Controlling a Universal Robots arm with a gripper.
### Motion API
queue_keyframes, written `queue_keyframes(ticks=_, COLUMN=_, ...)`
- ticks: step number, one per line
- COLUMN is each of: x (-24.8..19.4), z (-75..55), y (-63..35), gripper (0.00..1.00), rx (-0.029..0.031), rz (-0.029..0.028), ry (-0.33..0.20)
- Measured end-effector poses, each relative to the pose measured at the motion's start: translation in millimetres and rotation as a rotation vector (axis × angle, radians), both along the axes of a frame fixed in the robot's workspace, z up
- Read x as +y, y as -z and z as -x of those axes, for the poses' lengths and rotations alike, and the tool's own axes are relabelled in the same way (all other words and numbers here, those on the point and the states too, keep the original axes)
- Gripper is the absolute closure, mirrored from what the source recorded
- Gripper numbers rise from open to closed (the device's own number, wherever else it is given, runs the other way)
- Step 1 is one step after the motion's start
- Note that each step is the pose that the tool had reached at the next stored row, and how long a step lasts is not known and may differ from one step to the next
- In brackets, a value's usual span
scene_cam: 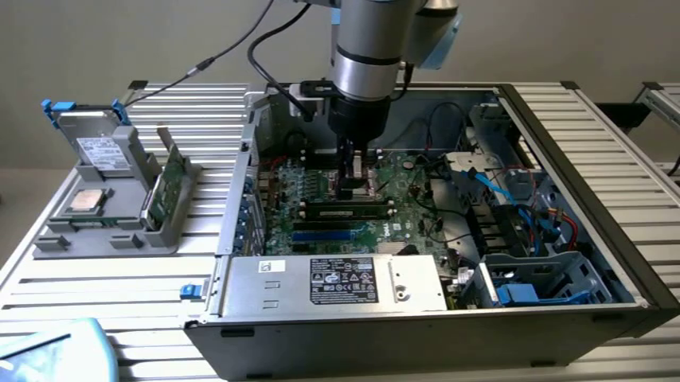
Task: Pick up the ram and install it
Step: 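Press down the ram until it locks into place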
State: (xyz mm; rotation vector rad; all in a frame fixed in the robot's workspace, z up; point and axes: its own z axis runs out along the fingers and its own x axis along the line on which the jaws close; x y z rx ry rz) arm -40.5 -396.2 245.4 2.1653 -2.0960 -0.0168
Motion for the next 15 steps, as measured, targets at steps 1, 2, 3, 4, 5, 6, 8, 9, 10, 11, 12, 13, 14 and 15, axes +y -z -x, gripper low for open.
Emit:
queue_keyframes(ticks=1, x=0.0, z=0.9, y=0.2, gripper=0.89, rx=0.0000, rz=0.0001, ry=0.000)
queue_keyframes(ticks=2, x=0.0, z=2.3, y=0.4, gripper=0.89, rx=0.0001, rz=0.0002, ry=0.000)
queue_keyframes(ticks=3, x=0.0, z=3.7, y=0.8, gripper=0.89, rx=-0.0001, rz=-0.0001, ry=0.000)
queue_keyframes(ticks=4, x=0.0, z=5.1, y=1.1, gripper=0.89, rx=-0.0001, rz=-0.0001, ry=0.000)
queue_keyframes(ticks=5, x=0.1, z=6.1, y=1.6, gripper=0.89, rx=-0.0001, rz=-0.0001, ry=0.000)
queue_keyframes(ticks=6, x=0.1, z=6.7, y=2.2, gripper=0.89, rx=-0.0001, rz=-0.0001, ry=0.000)
queue_keyframes(ticks=8, x=-0.1, z=6.9, y=5.0, gripper=0.89, rx=-0.0001, rz=0.0001, ry=0.000)
queue_keyframes(ticks=9, x=-0.1, z=6.9, y=6.8, gripper=0.89, rx=-0.0002, rz=0.0000, ry=0.000)
queue_keyframes(ticks=10, x=-0.2, z=6.9, y=8.5, gripper=0.89, rx=-0.0001, rz=0.0001, ry=0.000)
queue_keyframes(ticks=11, x=-0.1, z=6.9, y=9.9, gripper=0.89, rx=-0.0002, rz=0.0000, ry=0.000)
queue_keyframes(ticks=12, x=-0.1, z=6.9, y=10.8, gripper=0.89, rx=-0.0001, rz=-0.0001, ry=0.000)
queue_keyframes(ticks=13, x=-0.1, z=6.9, y=11.6, gripper=0.89, rx=-0.0001, rz=-0.0001, ry=0.000)
queue_keyframes(ticks=14, x=-0.1, z=6.9, y=12.4, gripper=0.89, rx=-0.0001, rz=0.0000, ry=0.000)
queue_keyframes(ticks=15, x=-0.1, z=6.9, y=13.1, gripper=0.89, rx=-0.0001, rz=0.0000, ry=0.000)
